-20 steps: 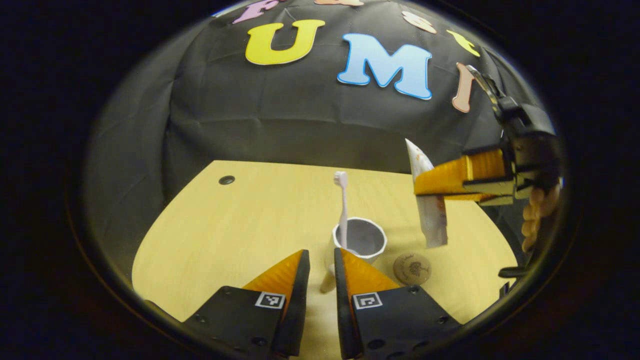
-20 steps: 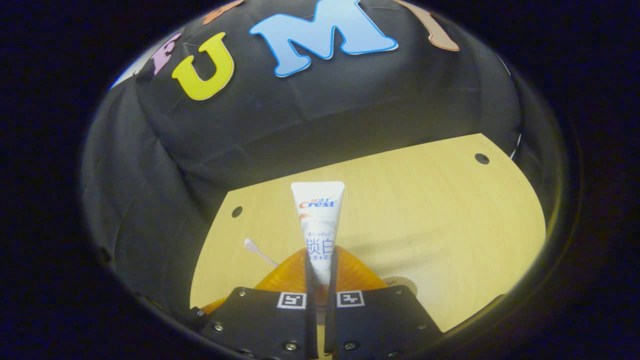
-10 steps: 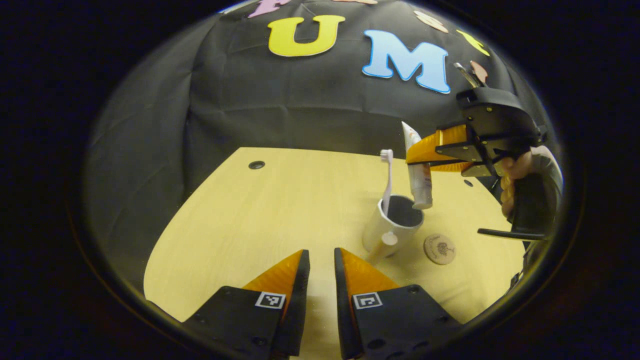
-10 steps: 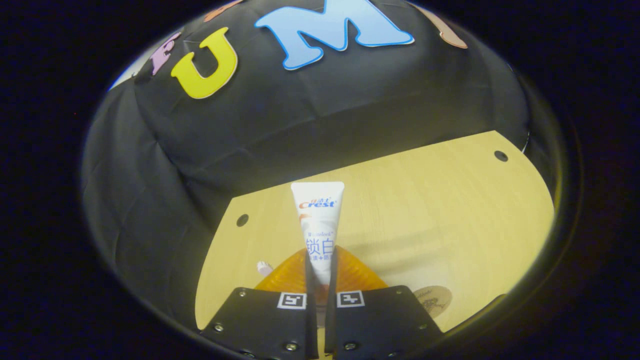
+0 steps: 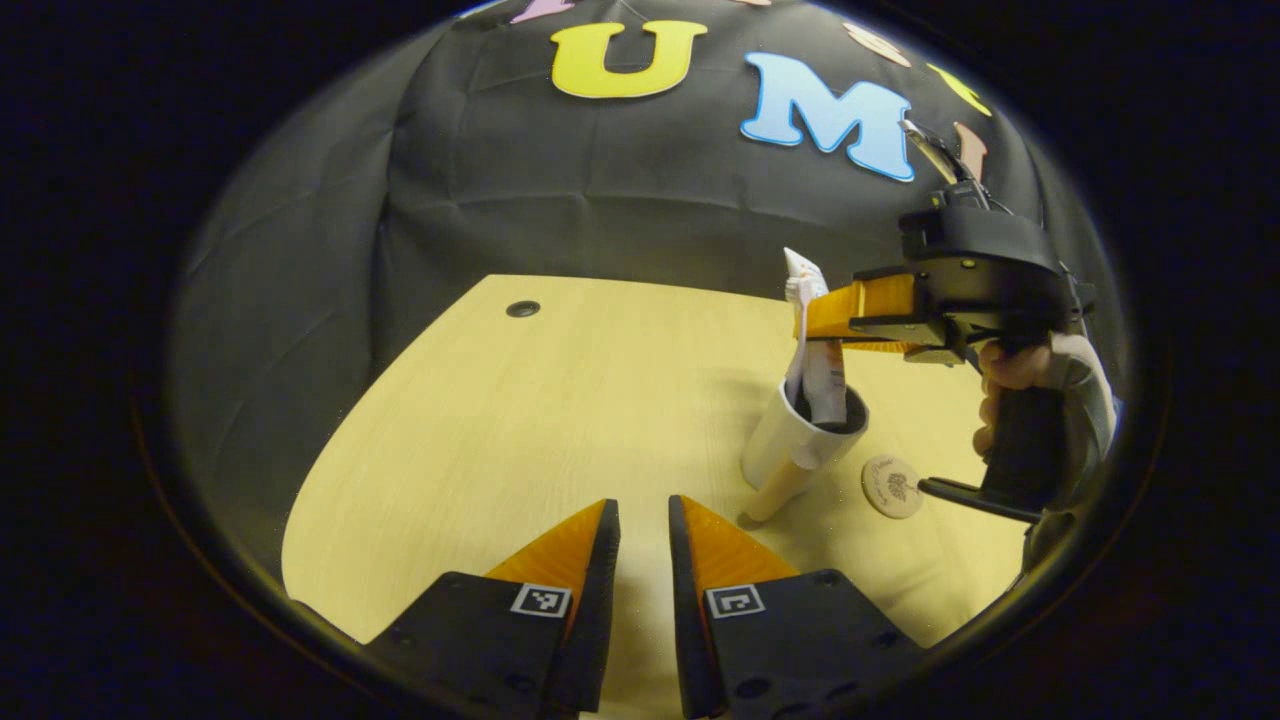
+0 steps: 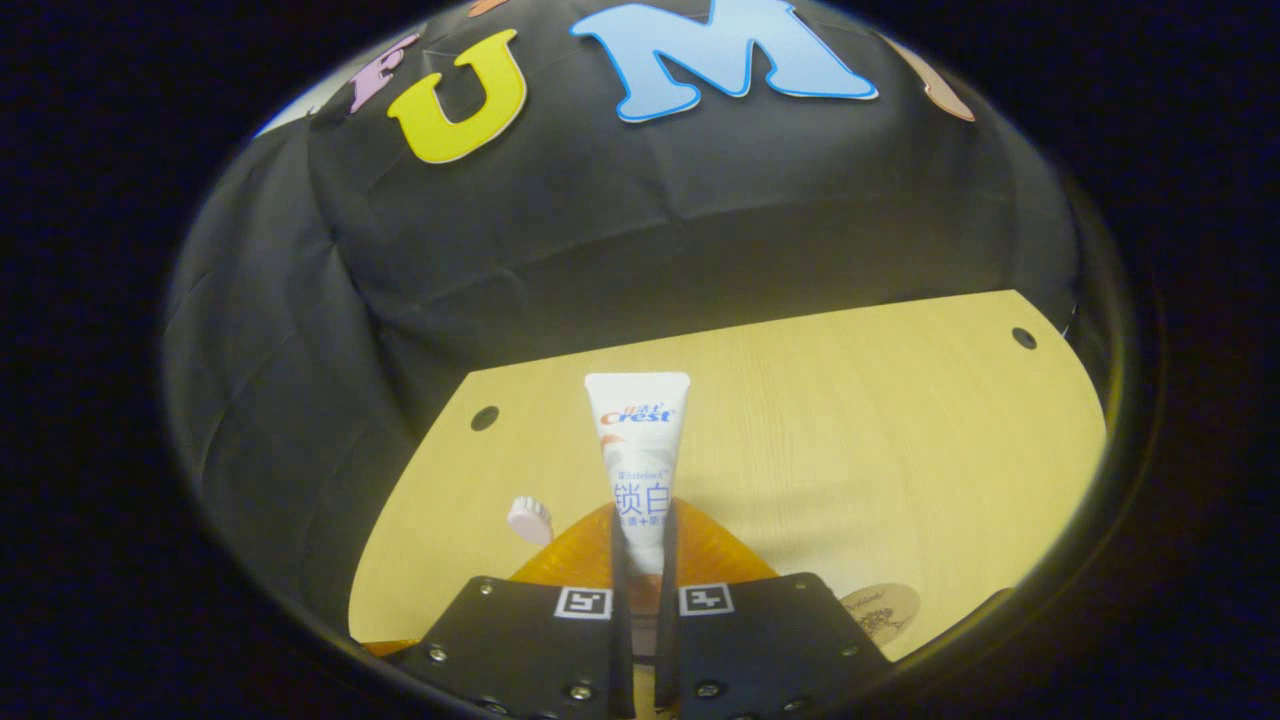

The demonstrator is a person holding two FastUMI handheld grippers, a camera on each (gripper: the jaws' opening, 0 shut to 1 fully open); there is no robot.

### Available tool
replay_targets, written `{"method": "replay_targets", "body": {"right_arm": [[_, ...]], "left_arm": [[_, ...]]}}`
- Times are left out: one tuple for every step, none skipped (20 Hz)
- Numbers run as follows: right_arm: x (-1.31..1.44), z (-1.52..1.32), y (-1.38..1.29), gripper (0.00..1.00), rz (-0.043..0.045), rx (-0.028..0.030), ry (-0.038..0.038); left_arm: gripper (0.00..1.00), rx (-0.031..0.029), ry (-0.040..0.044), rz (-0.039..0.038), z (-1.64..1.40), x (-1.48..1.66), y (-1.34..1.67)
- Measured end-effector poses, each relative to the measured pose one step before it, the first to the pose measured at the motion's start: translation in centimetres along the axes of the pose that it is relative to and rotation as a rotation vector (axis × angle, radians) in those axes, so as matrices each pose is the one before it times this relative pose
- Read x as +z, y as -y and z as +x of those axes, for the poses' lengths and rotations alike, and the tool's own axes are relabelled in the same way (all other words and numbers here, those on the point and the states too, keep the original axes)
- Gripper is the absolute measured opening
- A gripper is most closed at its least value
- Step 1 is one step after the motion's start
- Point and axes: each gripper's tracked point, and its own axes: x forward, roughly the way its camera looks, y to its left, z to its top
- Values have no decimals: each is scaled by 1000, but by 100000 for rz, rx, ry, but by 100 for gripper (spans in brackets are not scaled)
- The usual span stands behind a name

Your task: Put the toothbrush and toothpaste on the desktop into the cup, then pick up the cup and place it on the coaster on the desktop.

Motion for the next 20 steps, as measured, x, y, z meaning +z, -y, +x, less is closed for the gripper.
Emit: {"method": "replay_targets", "body": {"right_arm": [[-244, 50, 25, 10, -142, 221, -36], [-36, -36, -29, 13, 219, 880, -76], [-140, -105, -38, 16, 357, 472, 450], [-61, -96, -144, 17, 238, 374, 294], [-101, -391, -48, 21, -129, -156, 343], [-30, -221, 98, 21, -328, -540, -64], [-204, -52, -46, 22, 42, 786, -360], [-149, -156, 97, 26, -212, -201, -456], [-233, 66, 23, 27, -184, 173, -726], [-61, -164, 153, 28, -147, -195, -264], [-188, -134, 114, 28, 149, -22, -275], [65, -179, -169, 28, 913, 880, -6], [-10, -69, -16, 34, 551, 798, -92], [334, -75, 82, 51, 298, -165, 565], [243, -213, 95, 50, 57, -73, 525], [110, -178, 143, 51, 120, 55, 30], [90, -309, -50, 51, 154, 919, 546], [288, -219, -29, 53, 254, 510, 771], [345, -158, 70, 54, 128, 350, 720], [447, -173, -297, 54, 730, 1608, 1217]], "left_arm": [[35, -654, -252, 220, 56, -46, 120], [35, -530, -356, 217, 253, -30, 117], [35, -542, -364, 243, 362, -35, 261], [35, -326, -316, 437, 410, -95, 231], [34, -399, -148, 496, 253, -5, 192], [34, -457, -35, 522, 133, 158, 368], [35, -520, 75, 518, 202, 157, 364], [35, -620, -48, 542, 149, 88, 394], [35, -573, -115, 456, 179, 166, 327], [36, -574, -145, 419, 193, 98, 446], [35, -512, -135, 328, 130, 131, 353], [35, -548, -111, 271, 182, 58, 312], [35, -525, -131, 229, 273, 48, 217], [35, -359, -80, 322, 168, -70, 143], [35, -455, 8, 393, 225, -13, 222], [35, -534, 86, 376, 209, 6, 258], [35, -426, 122, 386, 241, 124, 203], [35, -579, 104, 329, 120, 5, 356], [35, -518, 219, 197, 64, 138, 266], [36, -469, 354, 238, 300, 70, 104]]}}
